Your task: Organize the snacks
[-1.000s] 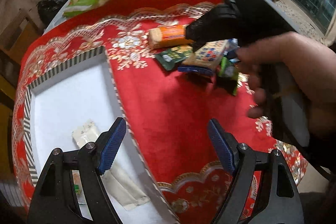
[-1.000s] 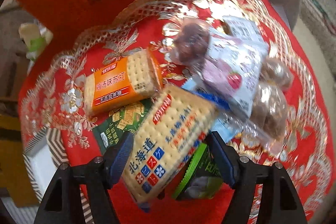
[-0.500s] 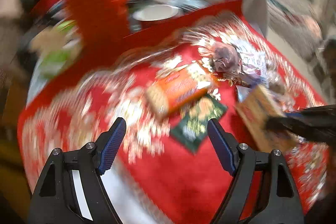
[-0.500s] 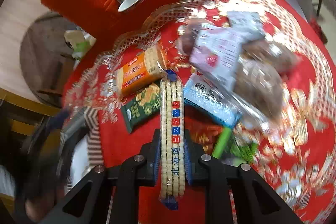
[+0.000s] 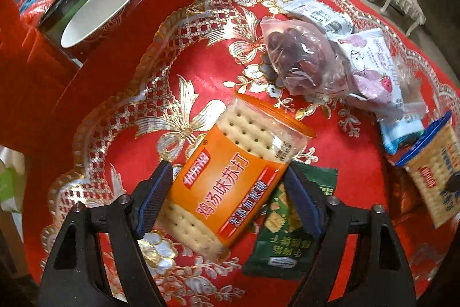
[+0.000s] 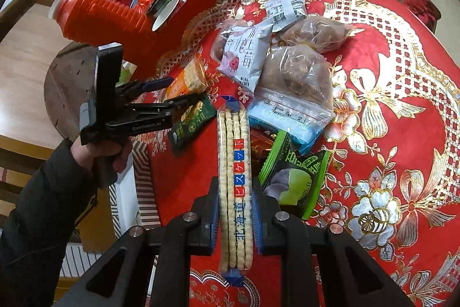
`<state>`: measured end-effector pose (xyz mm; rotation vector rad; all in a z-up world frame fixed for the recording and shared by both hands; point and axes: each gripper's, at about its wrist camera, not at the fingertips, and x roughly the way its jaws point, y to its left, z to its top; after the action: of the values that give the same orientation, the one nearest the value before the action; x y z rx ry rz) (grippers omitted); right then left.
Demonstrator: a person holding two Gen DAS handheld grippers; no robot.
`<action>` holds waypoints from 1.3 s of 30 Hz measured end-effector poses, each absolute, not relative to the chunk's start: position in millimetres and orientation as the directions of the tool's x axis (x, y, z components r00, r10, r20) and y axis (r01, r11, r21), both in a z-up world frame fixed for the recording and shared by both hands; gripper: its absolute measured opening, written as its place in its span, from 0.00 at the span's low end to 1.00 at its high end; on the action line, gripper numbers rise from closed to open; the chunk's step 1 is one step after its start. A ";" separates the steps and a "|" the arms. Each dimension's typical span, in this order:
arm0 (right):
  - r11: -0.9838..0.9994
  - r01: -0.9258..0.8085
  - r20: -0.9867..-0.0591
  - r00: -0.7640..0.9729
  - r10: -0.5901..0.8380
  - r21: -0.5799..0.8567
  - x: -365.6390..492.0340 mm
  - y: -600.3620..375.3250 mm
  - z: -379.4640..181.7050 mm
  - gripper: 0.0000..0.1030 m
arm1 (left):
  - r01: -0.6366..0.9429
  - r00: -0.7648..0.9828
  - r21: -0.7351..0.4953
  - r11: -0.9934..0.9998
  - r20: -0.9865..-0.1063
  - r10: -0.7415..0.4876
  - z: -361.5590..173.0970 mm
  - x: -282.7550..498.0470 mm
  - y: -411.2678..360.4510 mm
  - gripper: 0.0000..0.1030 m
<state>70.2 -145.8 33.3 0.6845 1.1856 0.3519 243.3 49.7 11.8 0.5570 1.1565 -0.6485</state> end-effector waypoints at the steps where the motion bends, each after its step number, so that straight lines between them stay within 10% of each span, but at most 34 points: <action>1: 0.747 0.092 -0.721 0.359 0.592 0.659 70.3 -145.0 34.8 0.18 | 0.711 0.262 0.061 0.700 -0.947 -0.184 12.5 241.6 50.3 0.62; 18: 0.853 0.124 -0.814 0.396 0.425 0.506 65.1 -146.1 30.6 0.23 | 0.514 0.382 -0.004 0.858 -0.894 -0.233 55.7 123.0 56.5 0.52; 23: 0.878 0.116 -0.812 0.450 0.371 0.465 51.5 -136.0 42.9 0.59 | 0.423 0.400 -0.035 0.906 -0.890 -0.221 66.0 91.4 69.6 0.52; 39: 0.974 0.168 -0.929 0.362 0.079 0.149 63.7 -33.7 26.2 0.62 | 0.380 0.422 -0.043 0.924 -0.881 -0.215 76.4 50.9 106.8 0.52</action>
<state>63.7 -33.7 26.2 0.2341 1.2024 -0.0580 50.9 106.8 76.4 0.1718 1.0733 -0.3742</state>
